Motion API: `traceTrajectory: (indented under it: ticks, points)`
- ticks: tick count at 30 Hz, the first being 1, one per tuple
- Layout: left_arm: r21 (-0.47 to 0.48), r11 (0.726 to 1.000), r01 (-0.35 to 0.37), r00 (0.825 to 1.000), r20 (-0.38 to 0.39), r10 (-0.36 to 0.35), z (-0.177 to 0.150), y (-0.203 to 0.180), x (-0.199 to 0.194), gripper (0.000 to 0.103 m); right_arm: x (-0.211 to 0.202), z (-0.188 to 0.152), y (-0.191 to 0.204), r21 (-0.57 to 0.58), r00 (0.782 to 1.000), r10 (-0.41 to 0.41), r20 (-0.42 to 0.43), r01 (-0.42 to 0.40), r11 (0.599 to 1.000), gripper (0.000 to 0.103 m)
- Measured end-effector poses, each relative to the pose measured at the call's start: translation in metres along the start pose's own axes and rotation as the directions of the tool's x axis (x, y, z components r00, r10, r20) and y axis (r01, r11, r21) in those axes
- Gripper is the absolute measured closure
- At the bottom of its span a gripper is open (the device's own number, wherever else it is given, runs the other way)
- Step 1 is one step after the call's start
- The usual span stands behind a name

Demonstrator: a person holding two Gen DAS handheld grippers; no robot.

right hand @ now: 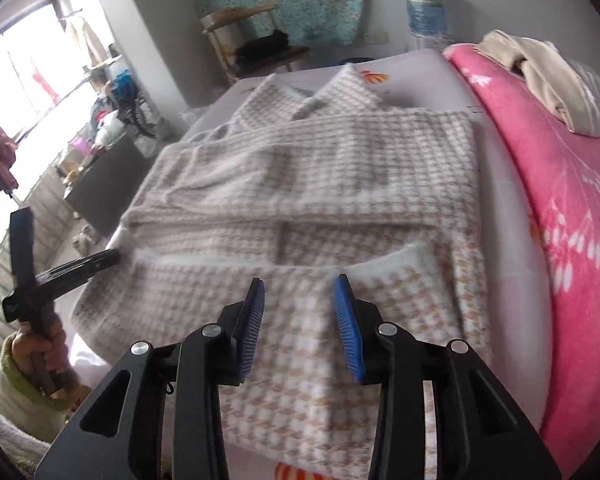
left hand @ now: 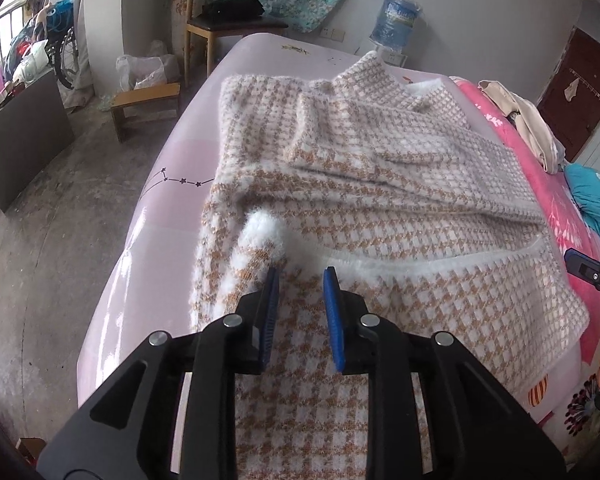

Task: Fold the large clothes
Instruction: 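Open both grippers and release the white hem edge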

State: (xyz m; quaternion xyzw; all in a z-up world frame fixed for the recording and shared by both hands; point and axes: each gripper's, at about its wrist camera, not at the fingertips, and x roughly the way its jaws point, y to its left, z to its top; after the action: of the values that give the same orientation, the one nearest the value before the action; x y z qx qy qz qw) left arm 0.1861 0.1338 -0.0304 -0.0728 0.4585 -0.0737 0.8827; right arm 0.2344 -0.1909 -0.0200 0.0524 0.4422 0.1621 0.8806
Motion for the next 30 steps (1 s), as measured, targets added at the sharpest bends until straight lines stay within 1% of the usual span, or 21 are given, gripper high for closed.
traceTrajectory:
  ticks: [2, 3, 4, 5, 6, 7, 8, 9, 11, 13, 14, 16, 18, 19, 22, 24, 25, 26, 27, 28, 30]
  points:
    - [-0.002, 1.0, -0.017, 1.0, -0.008, 0.017, -0.002, 0.001, 0.005, 0.081, 0.012, -0.007, 0.013, -0.057, 0.999, -0.029, -0.031, 0.027, 0.998, 0.07]
    - [-0.005, 1.0, -0.021, 1.0, -0.014, 0.021, -0.002, 0.002, 0.008, 0.082, 0.026, -0.011, 0.014, -0.066, 0.997, -0.043, -0.066, 0.039, 0.997, 0.071]
    - [-0.01, 1.0, -0.022, 1.0, -0.017, 0.022, -0.003, 0.003, 0.01, 0.082, 0.04, -0.016, 0.01, -0.056, 0.992, -0.058, -0.114, 0.052, 0.997, 0.074]
    - [-0.011, 1.0, -0.018, 1.0, -0.012, 0.018, -0.003, 0.004, 0.011, 0.082, 0.052, -0.021, 0.002, -0.028, 0.987, -0.061, -0.152, 0.057, 0.998, 0.079]
    - [-0.009, 1.0, -0.017, 1.0, -0.008, 0.017, -0.003, 0.003, 0.01, 0.082, 0.048, -0.02, -0.001, 0.002, 0.99, -0.036, -0.138, 0.037, 0.999, 0.079]
    - [-0.005, 1.0, -0.018, 1.0, -0.01, 0.018, -0.003, 0.003, 0.01, 0.082, 0.045, -0.017, -0.001, 0.007, 0.988, -0.044, -0.15, 0.045, 0.999, 0.08]
    - [-0.005, 1.0, -0.017, 1.0, -0.011, 0.017, -0.002, 0.003, 0.01, 0.082, 0.039, -0.015, 0.003, -0.003, 0.988, -0.067, -0.14, 0.068, 0.998, 0.08]
    - [-0.006, 1.0, -0.013, 1.0, -0.008, 0.013, -0.002, 0.004, 0.008, 0.081, 0.032, -0.011, 0.008, -0.018, 0.99, -0.071, -0.119, 0.069, 0.997, 0.08]
    - [-0.005, 1.0, -0.004, 1.0, 0.001, 0.004, -0.003, 0.004, 0.005, 0.082, 0.017, -0.001, 0.027, -0.054, 0.998, 0.01, -0.068, -0.013, 0.998, 0.08]
    - [-0.006, 1.0, 0.003, 1.0, 0.015, -0.003, -0.002, 0.006, 0.0, 0.081, 0.013, 0.002, 0.049, -0.125, 0.997, 0.072, -0.038, -0.076, 0.989, 0.079]
    - [-0.009, 1.0, 0.012, 1.0, 0.024, -0.011, -0.002, 0.007, -0.003, 0.081, 0.018, 0.002, 0.06, -0.166, 0.996, 0.083, -0.045, -0.09, 0.982, 0.079]
    - [-0.012, 0.999, 0.034, 0.998, 0.044, -0.033, -0.001, 0.009, -0.01, 0.079, 0.036, -0.004, 0.075, -0.224, 0.993, 0.074, -0.087, -0.092, 0.97, 0.079]
    - [-0.019, 0.999, 0.045, 0.997, 0.056, -0.044, -0.001, 0.011, -0.016, 0.071, 0.061, -0.015, 0.073, -0.222, 0.986, 0.053, -0.157, -0.088, 0.971, 0.078]
    - [-0.021, 0.999, 0.049, 0.997, 0.061, -0.048, -0.001, 0.011, -0.019, 0.069, 0.065, -0.018, 0.07, -0.21, 0.987, 0.067, -0.144, -0.096, 0.973, 0.078]
    - [-0.021, 0.998, 0.051, 0.997, 0.066, -0.049, -0.002, 0.012, -0.025, 0.063, 0.055, -0.013, 0.064, -0.17, 0.982, 0.106, -0.155, -0.133, 0.977, 0.077]
    - [-0.026, 0.998, 0.052, 0.997, 0.061, -0.05, -0.003, 0.013, -0.026, 0.057, 0.036, -0.008, 0.048, -0.117, 0.983, 0.138, -0.119, -0.152, 0.981, 0.067]
    - [-0.026, 0.998, 0.05, 0.997, 0.057, -0.049, -0.003, 0.014, -0.025, 0.057, 0.024, -0.004, 0.036, -0.089, 0.987, 0.135, -0.086, -0.142, 0.986, 0.059]
    - [-0.025, 0.999, 0.046, 0.998, 0.054, -0.044, -0.002, 0.014, -0.024, 0.056, 0.017, -0.001, 0.023, -0.065, 0.991, 0.117, -0.06, -0.121, 0.99, 0.057]
    - [-0.024, 0.999, 0.045, 0.998, 0.053, -0.044, -0.001, 0.014, -0.023, 0.056, 0.008, 0.0, 0.006, -0.036, 0.996, 0.079, -0.036, -0.081, 0.996, 0.056]
    - [-0.021, 0.999, 0.05, 0.997, 0.055, -0.049, 0.0, 0.015, -0.022, 0.056, 0.004, 0.001, -0.007, -0.012, 0.998, 0.048, -0.027, -0.049, 0.999, 0.054]
    - [-0.009, 0.999, 0.051, 0.997, 0.055, -0.051, 0.003, 0.014, -0.017, 0.056, -0.001, 0.001, -0.04, 0.063, 0.999, -0.023, -0.027, 0.024, 0.998, 0.054]
